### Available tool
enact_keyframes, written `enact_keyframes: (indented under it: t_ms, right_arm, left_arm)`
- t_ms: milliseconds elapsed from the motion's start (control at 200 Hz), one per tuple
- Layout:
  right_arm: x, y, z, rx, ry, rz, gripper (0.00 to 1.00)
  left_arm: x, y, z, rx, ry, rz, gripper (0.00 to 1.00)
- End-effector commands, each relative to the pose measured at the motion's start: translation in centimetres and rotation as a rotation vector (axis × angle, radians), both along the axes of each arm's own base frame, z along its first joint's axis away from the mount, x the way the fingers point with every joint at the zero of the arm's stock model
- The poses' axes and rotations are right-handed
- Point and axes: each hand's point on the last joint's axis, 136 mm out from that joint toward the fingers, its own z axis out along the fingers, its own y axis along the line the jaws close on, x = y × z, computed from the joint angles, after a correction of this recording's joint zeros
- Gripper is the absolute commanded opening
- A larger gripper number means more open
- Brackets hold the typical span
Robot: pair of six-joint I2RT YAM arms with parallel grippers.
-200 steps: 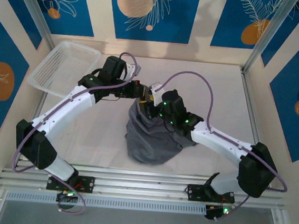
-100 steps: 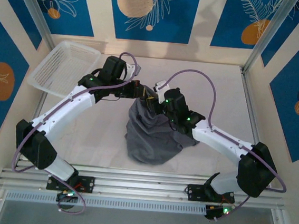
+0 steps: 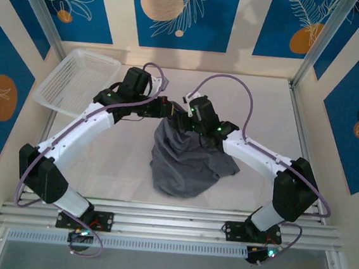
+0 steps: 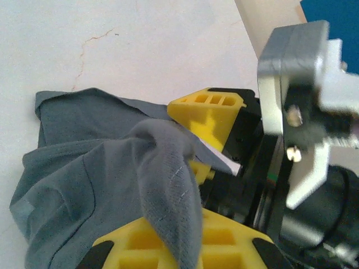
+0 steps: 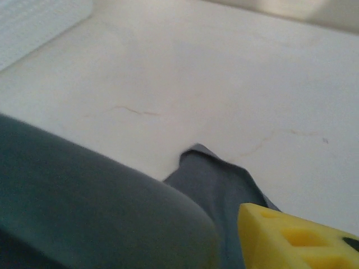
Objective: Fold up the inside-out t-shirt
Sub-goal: Adjust the T-shirt at the center of the table.
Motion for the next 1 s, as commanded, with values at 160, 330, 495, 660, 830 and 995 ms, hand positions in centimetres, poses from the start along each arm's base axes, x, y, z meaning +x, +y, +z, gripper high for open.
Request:
enact_keyframes:
  t_ms: [160, 330, 495, 660, 830, 995]
  right_arm:
    - [-1.2, -7.8, -4.2, -0.030, 0.247, -0.148, 0.55]
    - [-2.7, -5.0, -3.9, 0.188, 0.362, 0.068, 0.08]
    - [-7.7, 1.2, 4.4, 0.629, 0.355, 0.526, 0.00]
    - [-10.5, 2.6, 9.5, 0.779, 0.351, 0.718, 0.04]
    - [-9.8, 1.5, 10.1, 0.801, 0.302, 0.650, 0.14]
    - [-5.2, -4.3, 6.6, 0.773, 0.280, 0.281, 0.19]
  left_arm:
    - [0.0, 0.3, 1.9, -0.030, -0.043, 0.002, 0.00]
    - [0.2, 0.2, 1.2, -0.021, -0.036, -0.004, 0.00]
    - [3.0, 1.2, -3.7, 0.072, 0.008, 0.063, 0.00]
    - [5.2, -0.1, -7.9, 0.020, 0.066, 0.063, 0.00]
    - [5.7, 0.1, -9.6, 0.034, 0.078, 0.086, 0.01]
    - [5.4, 2.0, -8.8, 0.007, 0.062, 0.124, 0.15]
